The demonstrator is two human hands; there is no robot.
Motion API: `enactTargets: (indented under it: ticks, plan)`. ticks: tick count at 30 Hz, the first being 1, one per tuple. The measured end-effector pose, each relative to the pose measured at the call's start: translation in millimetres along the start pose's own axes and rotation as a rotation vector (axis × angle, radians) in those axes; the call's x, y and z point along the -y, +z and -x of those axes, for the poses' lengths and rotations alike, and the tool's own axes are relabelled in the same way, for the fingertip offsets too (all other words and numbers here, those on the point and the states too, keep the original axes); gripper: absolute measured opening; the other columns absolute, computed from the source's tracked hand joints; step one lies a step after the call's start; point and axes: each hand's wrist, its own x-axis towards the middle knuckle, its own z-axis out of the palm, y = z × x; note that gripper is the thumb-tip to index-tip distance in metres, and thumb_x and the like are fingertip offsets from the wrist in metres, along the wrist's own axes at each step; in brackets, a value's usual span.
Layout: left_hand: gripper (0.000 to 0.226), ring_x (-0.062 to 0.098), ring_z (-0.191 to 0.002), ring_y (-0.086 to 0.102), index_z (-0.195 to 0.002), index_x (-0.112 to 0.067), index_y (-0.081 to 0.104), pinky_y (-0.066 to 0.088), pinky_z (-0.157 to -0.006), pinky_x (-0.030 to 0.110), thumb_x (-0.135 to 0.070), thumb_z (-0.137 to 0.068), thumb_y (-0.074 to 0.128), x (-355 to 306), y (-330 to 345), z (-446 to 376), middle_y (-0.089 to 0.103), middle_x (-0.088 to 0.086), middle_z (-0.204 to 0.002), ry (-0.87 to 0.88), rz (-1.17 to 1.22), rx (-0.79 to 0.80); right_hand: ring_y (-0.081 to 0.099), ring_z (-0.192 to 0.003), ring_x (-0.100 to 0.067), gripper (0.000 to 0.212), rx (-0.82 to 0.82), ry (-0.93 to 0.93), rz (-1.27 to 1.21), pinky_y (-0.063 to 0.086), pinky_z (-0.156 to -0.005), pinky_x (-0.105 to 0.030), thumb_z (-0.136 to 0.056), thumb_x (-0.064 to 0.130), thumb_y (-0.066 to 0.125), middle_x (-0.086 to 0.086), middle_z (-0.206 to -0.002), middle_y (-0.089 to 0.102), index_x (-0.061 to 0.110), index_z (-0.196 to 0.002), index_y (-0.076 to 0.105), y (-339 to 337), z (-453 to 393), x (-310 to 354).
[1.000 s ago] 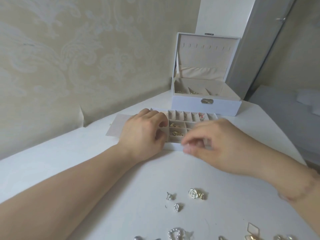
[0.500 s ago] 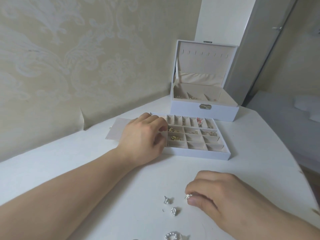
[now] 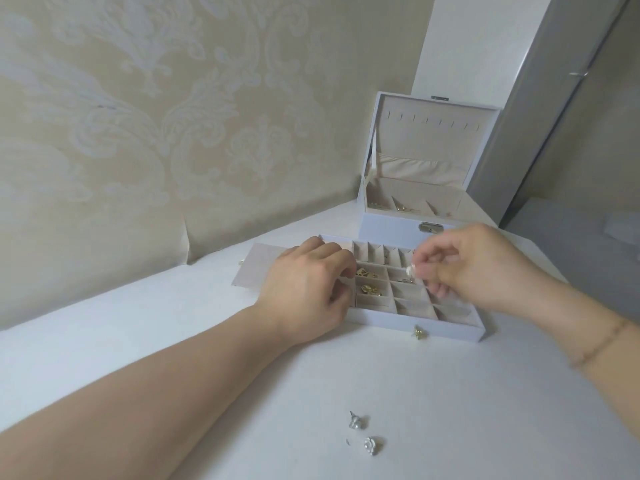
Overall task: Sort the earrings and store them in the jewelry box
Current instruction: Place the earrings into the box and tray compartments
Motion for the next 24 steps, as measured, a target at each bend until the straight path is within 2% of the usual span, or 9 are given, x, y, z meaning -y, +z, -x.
enactTargets:
  ticks: [3, 6, 9, 12, 16, 19, 21, 24]
  plan:
    - [0.028, 0.022, -0.075, 0.054, -0.08, -0.021, 0.062, 0.038, -0.06, 0.024, -0.023, -0.067, 0.038, 0, 0, 0, 0.062, -0.009, -0.075, -0.005, -0.005, 0.009, 0.056, -0.045, -0.006, 0.012, -0.084, -0.014, 0.045, 0.046, -0.049, -0.018, -0.082, 0.011, 0.076, -0.004, -0.062, 0.067, 0.018, -0.074, 0.07, 4, -41, -2]
    - [0.027, 0.021, -0.075, 0.054, -0.079, -0.022, 0.062, 0.041, -0.059, 0.026, -0.024, -0.068, 0.038, 0, 0, 0, 0.062, -0.009, -0.075, -0.001, -0.007, 0.023, 0.059, -0.061, -0.005, 0.015, -0.089, -0.046, 0.206, 0.04, -0.054, -0.012, -0.078, 0.02, 0.08, 0.003, -0.073, 0.069, 0.026, -0.069, 0.069, 18, -68, -8]
    - [0.026, 0.022, -0.075, 0.054, -0.078, -0.022, 0.062, 0.043, -0.06, 0.027, -0.024, -0.069, 0.038, 1, 0, 0, 0.062, -0.009, -0.075, 0.001, -0.004, 0.043, 0.063, -0.07, -0.012, 0.017, -0.065, -0.061, 0.289, 0.045, -0.062, -0.022, -0.076, 0.02, 0.08, 0.005, -0.073, 0.069, 0.027, -0.065, 0.069, 34, -80, -18]
    - [0.026, 0.023, -0.074, 0.053, -0.078, -0.022, 0.063, 0.041, -0.06, 0.026, -0.024, -0.069, 0.038, 1, 0, 0, 0.062, -0.008, -0.075, 0.006, -0.008, 0.045, 0.065, -0.075, -0.014, 0.01, -0.049, -0.045, 0.344, 0.055, -0.073, -0.031, -0.08, 0.024, 0.076, 0.01, -0.075, 0.069, 0.026, -0.071, 0.074, 42, -79, -20]
    - [0.026, 0.022, -0.075, 0.053, -0.078, -0.022, 0.063, 0.04, -0.061, 0.025, -0.024, -0.069, 0.038, 2, 0, 0, 0.062, -0.009, -0.075, 0.016, -0.011, 0.049, 0.058, -0.081, -0.008, 0.011, -0.127, -0.179, 0.427, 0.052, -0.081, -0.037, -0.087, 0.028, 0.066, 0.015, -0.079, 0.064, 0.031, -0.079, 0.073, 32, -60, -8]
    - [0.025, 0.022, -0.075, 0.052, -0.077, -0.022, 0.062, 0.043, -0.06, 0.027, -0.024, -0.069, 0.039, 2, 1, 0, 0.061, -0.009, -0.075, 0.012, -0.014, 0.059, 0.052, -0.07, -0.002, 0.013, -0.093, -0.337, 0.44, 0.048, -0.068, -0.031, -0.087, 0.041, 0.06, 0.016, -0.072, 0.06, 0.033, -0.084, 0.069, 21, -10, 2]
    - [0.025, 0.022, -0.076, 0.053, -0.077, -0.022, 0.062, 0.043, -0.061, 0.027, -0.024, -0.069, 0.039, 1, 1, 0, 0.061, -0.009, -0.075, 0.012, -0.02, 0.058, 0.051, -0.062, -0.001, 0.022, -0.069, -0.452, 0.614, 0.043, -0.055, -0.024, -0.087, 0.052, 0.051, 0.018, -0.067, 0.057, 0.035, -0.084, 0.065, 20, 31, 5]
    - [0.025, 0.022, -0.076, 0.053, -0.077, -0.022, 0.062, 0.039, -0.062, 0.025, -0.024, -0.069, 0.038, 0, 1, 0, 0.061, -0.009, -0.075, 0.013, -0.026, 0.05, 0.058, -0.059, -0.01, 0.026, -0.043, -0.599, 0.851, 0.038, -0.047, -0.022, -0.085, 0.053, 0.045, 0.017, -0.067, 0.058, 0.036, -0.087, 0.065, 29, 64, -12]
